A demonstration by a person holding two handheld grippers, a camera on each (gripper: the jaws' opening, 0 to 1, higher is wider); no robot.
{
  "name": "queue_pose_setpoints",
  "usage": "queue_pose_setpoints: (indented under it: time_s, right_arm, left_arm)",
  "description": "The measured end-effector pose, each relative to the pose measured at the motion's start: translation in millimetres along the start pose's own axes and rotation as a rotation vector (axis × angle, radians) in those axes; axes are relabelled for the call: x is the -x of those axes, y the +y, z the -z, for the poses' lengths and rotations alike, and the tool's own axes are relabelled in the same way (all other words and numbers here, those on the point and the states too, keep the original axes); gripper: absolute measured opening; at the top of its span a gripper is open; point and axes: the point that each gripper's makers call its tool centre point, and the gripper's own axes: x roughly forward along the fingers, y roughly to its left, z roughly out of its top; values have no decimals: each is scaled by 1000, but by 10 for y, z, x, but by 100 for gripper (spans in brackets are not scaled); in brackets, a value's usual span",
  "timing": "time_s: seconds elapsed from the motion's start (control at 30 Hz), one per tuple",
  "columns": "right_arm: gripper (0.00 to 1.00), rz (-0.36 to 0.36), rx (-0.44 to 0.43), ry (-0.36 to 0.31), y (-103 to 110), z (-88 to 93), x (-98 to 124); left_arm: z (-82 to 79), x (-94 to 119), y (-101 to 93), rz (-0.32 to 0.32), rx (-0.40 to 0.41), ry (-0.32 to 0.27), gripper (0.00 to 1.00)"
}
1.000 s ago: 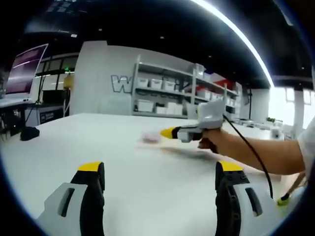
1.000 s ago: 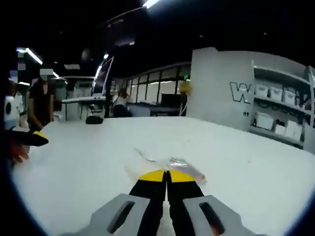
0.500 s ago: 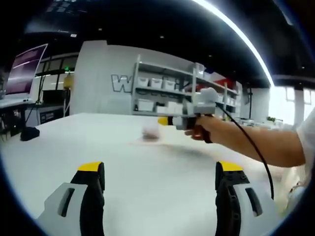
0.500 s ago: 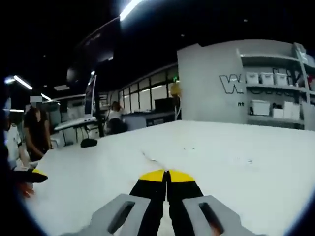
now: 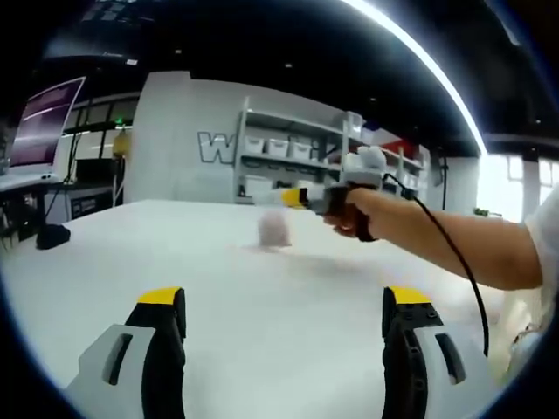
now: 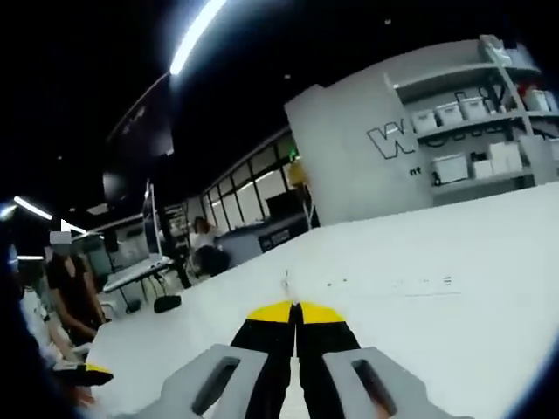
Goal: Open the resealable bag by pulling the two sides of the seal apart until the entire bag opening is separated and visibly accessible.
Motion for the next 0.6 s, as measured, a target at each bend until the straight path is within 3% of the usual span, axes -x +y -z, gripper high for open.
queue_pose_setpoints:
  time_s: [0.6]
  right_arm:
    - [0,-50,-23,-37,220,44,294]
  left_arm:
    - [11,-1,-28,4,-1,2,93]
